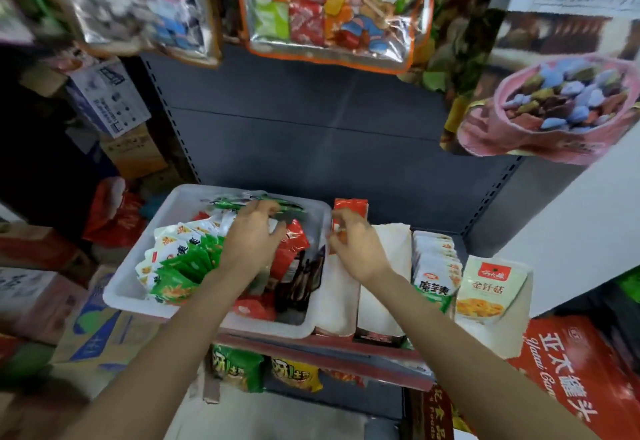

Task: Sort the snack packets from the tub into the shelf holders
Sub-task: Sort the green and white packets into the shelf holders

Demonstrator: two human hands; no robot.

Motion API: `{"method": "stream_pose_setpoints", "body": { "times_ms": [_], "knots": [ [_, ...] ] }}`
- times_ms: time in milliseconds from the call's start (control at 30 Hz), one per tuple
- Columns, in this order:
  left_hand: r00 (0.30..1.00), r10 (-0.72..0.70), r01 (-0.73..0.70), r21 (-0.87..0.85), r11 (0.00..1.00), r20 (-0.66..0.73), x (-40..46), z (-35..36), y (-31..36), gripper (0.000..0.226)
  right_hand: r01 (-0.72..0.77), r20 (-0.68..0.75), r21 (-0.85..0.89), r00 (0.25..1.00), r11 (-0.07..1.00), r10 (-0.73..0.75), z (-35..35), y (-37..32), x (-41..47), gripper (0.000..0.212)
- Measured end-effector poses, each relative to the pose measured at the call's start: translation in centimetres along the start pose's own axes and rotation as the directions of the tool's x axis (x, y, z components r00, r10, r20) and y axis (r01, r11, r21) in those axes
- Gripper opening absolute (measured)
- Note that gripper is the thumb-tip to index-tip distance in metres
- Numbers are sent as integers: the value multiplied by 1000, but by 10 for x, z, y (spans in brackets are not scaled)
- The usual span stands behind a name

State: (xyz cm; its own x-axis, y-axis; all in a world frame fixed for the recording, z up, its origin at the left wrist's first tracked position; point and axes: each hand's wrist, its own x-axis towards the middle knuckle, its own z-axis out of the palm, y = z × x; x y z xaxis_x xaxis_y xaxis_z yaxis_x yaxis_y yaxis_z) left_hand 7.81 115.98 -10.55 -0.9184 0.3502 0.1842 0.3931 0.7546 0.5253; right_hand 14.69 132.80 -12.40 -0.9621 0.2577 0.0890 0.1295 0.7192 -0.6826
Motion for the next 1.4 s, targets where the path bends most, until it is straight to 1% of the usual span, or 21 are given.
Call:
{"method": "stream_pose_setpoints", "body": {
  "times_ms": [67, 133, 200, 233, 300, 433, 533, 600, 633, 667, 733, 767, 833, 900, 933, 1000, 1100, 1167, 1233, 1333, 1400],
  "knots": [
    [997, -25, 12, 168, 986, 78, 12, -8, -25, 50, -8, 43, -26, 999, 1000, 9, 22, -16, 21, 48],
    [986, -54, 2, 313, 950, 158, 21, -13, -51, 69, -16, 94, -61, 995, 998, 21, 41, -32, 43, 59],
    [967, -95, 0, 377, 926, 234, 28, -16, -72, 83, -16, 162, -119, 986, 993, 35, 59, -46, 65, 67],
    [957, -105, -5, 374, 927, 271, 31, -17, -80, 85, -12, 196, -149, 980, 989, 41, 66, -51, 74, 70],
    [942, -106, 14, 277, 961, 319, 32, -17, -88, 85, -15, 235, -200, 970, 980, 63, 78, -56, 88, 70],
    [948, -108, 103, 33, 994, 301, 30, -16, -96, 77, -46, 141, -261, 986, 964, 85, 85, -62, 95, 45],
    [964, -129, 159, -117, 980, 232, 32, -18, -102, 68, 8, 150, -248, 988, 969, 31, 79, -66, 87, 31],
    [980, -151, 172, -170, 970, 133, 31, -20, -100, 63, 57, 98, -251, 995, 966, -33, 70, -66, 78, 26],
    [985, -155, 168, -199, 966, 78, 29, -19, -97, 61, 76, 48, -235, 997, 969, -67, 64, -65, 73, 26],
    [988, -146, 152, -239, 959, 45, 27, -19, -91, 60, 87, -3, -192, 996, 977, -90, 56, -63, 66, 25],
    [995, -77, 96, -355, 930, 70, 21, -17, -75, 64, 78, -83, -42, 993, 996, -81, 40, -57, 50, 21],
    [993, -36, 80, -422, 903, 110, 18, -15, -64, 67, 58, -95, 41, 994, 997, -54, 33, -53, 42, 19],
    [981, 1, 107, -551, 827, 193, 15, -10, -39, 73, 7, -86, 231, 996, 973, 14, 20, -39, 28, 15],
    [973, 15, 140, -645, 751, 229, 13, -1, -15, 69, -58, -66, 423, 993, 904, 94, 6, -25, 13, 21],
    [973, 31, 133, -663, 737, 230, 11, 3, -2, 63, -78, -60, 481, 991, 873, 122, -2, -17, 6, 26],
    [974, 68, 96, -661, 744, 218, 7, 14, 24, 45, -87, -77, 526, 986, 846, 149, -21, -4, -8, 31],
    [969, 107, 70, -662, 746, 223, 3, 34, 63, 21, -81, -136, 540, 974, 838, 182, -53, 19, -27, 26],
    [959, 133, 59, -634, 771, 251, 0, 52, 86, 14, -89, -165, 501, 966, 861, 196, -73, 39, -38, 21],
    [952, 146, 42, -586, 809, 270, -4, 71, 106, 10, -99, -181, 433, 964, 896, 194, -89, 59, -50, 21],
    [946, 157, 29, -556, 831, 284, -9, 93, 131, 6, -123, -200, 354, 958, 927, 204, -108, 81, -64, 27],
    [942, 176, -9, -502, 865, 286, -13, 104, 142, 11, -150, -208, 292, 954, 945, 216, -114, 91, -72, 33]
  ]
}}
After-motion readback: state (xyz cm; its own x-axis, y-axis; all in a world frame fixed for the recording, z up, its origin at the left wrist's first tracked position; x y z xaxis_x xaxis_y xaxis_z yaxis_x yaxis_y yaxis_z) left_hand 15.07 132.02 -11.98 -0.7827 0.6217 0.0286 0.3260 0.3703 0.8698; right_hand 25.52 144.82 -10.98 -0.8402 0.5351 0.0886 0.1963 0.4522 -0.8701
